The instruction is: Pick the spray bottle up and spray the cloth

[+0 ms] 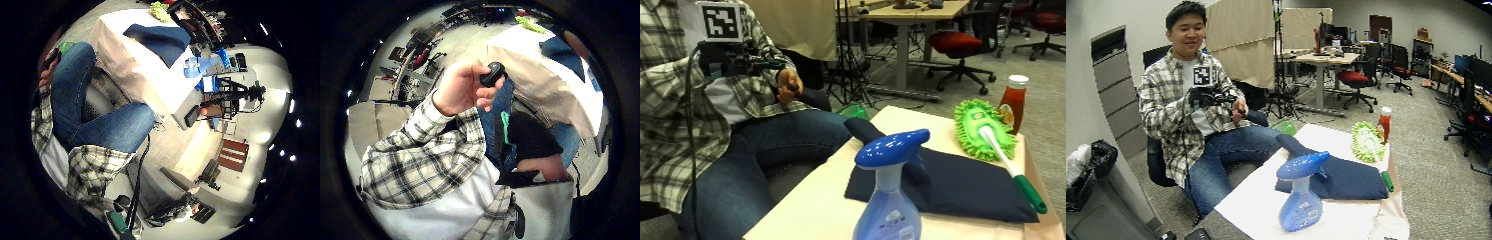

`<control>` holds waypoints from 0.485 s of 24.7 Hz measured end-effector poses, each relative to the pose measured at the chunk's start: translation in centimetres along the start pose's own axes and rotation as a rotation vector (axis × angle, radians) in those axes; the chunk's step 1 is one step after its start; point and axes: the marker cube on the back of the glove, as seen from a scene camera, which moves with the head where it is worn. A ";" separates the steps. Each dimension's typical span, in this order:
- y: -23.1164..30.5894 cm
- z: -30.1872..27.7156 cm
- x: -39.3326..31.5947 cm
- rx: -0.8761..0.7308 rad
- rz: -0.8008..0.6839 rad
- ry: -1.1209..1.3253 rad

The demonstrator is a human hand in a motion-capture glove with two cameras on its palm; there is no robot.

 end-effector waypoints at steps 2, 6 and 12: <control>0.1 0.2 0.2 -0.005 0.005 0.002; 0.4 0.8 0.6 -0.021 0.026 -0.007; 0.3 0.9 1.4 -0.021 0.057 -0.027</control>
